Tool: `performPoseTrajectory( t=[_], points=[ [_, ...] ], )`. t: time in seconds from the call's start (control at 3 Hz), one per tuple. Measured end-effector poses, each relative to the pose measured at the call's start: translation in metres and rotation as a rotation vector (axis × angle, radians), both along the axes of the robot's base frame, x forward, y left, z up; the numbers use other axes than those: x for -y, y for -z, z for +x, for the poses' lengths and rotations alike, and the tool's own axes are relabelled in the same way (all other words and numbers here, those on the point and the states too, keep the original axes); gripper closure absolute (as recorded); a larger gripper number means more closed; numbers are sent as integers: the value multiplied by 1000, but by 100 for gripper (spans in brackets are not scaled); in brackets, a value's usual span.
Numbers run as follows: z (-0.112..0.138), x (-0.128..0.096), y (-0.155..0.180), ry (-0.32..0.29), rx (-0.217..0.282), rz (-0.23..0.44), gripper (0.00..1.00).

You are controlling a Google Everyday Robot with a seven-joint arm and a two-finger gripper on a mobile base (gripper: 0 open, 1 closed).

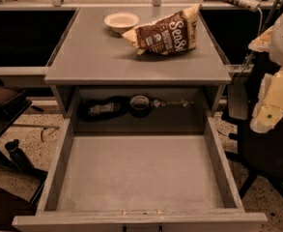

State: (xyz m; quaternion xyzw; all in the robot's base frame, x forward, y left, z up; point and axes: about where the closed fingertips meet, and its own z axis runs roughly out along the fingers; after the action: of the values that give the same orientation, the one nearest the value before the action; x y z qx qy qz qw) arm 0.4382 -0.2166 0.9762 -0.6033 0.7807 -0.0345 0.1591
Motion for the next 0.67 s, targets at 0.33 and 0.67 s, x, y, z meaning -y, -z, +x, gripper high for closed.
performPoseTrajectory(
  t=[0.33, 0.67],
  points=[
    [3, -3, -3, -7, 20, 11, 0],
    [46, -27, -5, -103, 107, 51, 0]
  ],
)
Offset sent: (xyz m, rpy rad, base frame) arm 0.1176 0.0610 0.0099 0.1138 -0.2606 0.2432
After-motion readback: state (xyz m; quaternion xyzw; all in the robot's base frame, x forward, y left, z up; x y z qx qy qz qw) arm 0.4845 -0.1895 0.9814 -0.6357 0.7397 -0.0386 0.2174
